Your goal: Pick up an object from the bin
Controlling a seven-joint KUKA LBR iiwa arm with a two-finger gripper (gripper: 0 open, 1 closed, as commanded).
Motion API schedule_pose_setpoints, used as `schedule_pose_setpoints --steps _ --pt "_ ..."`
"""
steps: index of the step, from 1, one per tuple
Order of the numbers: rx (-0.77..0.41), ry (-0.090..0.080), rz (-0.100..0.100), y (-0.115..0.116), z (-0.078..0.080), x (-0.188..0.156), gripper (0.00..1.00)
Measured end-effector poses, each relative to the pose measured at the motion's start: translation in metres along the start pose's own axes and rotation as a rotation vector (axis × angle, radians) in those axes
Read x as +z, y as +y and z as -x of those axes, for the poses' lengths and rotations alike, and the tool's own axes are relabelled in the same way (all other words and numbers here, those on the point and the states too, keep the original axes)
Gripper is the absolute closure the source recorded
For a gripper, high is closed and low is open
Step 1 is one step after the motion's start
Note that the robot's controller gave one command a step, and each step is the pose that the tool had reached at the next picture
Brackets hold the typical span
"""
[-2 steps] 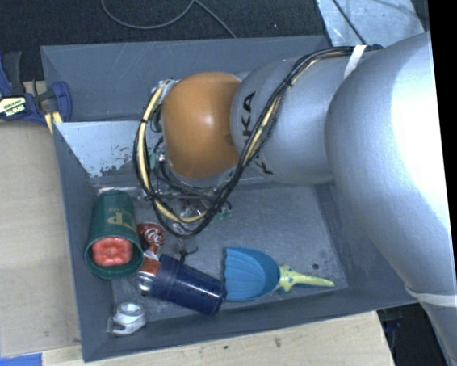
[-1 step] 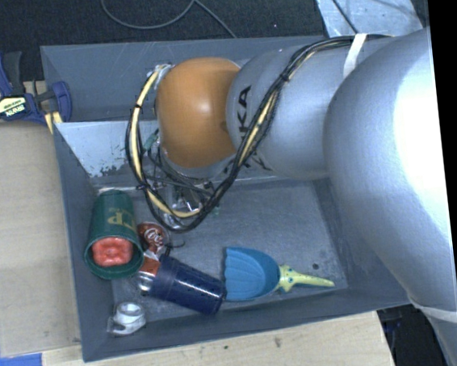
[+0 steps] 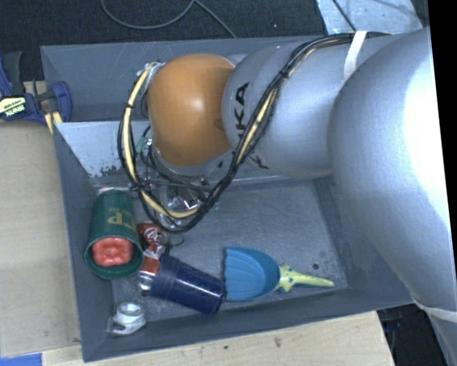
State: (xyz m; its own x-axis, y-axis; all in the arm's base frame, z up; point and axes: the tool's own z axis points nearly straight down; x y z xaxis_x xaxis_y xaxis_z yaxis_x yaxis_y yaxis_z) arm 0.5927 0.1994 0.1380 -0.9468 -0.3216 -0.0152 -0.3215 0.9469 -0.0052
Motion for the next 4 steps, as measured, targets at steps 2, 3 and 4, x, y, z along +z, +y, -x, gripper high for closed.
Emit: schedule_pose_setpoints --steps 2,3,4 --pt "0.257 -0.007 -0.021 0.014 0.012 0.058 1.00" --pt "0.256 -0.007 -0.021 0.014 0.012 0.058 1.00" --pt "0.256 -0.007 -0.021 0.014 0.012 0.058 1.00"
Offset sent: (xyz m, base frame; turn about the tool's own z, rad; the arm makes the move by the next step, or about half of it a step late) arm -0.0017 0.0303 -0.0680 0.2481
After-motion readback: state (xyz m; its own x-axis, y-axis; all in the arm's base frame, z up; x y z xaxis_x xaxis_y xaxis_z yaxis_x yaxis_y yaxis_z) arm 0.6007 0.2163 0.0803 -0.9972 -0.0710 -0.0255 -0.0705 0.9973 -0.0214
